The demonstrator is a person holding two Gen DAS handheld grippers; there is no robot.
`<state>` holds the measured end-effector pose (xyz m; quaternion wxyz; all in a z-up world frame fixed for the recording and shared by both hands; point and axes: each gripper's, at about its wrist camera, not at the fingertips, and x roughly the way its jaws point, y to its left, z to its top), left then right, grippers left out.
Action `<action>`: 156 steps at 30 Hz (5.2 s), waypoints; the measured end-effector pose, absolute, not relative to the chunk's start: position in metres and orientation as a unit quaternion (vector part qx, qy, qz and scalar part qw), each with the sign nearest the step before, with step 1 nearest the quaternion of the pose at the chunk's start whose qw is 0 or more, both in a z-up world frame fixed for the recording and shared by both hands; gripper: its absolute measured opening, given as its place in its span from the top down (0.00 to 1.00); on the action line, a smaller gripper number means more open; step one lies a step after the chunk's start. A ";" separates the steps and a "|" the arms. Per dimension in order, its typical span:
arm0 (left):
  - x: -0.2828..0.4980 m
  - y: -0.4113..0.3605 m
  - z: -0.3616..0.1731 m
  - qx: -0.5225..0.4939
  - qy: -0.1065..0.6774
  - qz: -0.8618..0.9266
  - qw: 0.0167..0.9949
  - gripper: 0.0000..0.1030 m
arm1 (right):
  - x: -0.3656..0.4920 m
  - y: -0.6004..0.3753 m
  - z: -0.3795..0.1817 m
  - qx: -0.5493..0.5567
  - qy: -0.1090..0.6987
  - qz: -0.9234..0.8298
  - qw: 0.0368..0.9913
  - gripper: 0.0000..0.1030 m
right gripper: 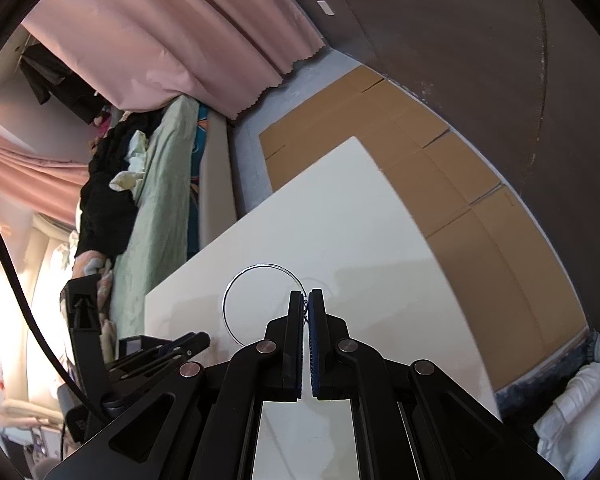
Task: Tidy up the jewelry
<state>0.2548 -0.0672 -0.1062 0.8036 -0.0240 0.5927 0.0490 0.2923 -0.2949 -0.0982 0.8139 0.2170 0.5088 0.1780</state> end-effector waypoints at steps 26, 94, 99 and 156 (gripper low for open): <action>0.182 0.036 -0.031 -0.092 0.530 0.069 0.840 0.87 | 0.275 -0.197 -0.085 0.209 0.493 0.282 0.796 0.97; 0.007 0.057 0.025 -0.147 0.306 0.038 0.940 0.00 | 0.137 -0.181 -0.040 0.102 0.426 0.262 0.860 0.02; -0.001 0.041 0.029 -0.119 0.300 0.030 0.946 0.00 | 0.124 -0.187 -0.033 0.075 0.404 0.239 0.880 0.02; -0.025 0.009 0.039 -0.058 0.267 0.018 0.962 0.00 | 0.078 -0.219 -0.017 0.067 0.342 0.194 0.917 0.00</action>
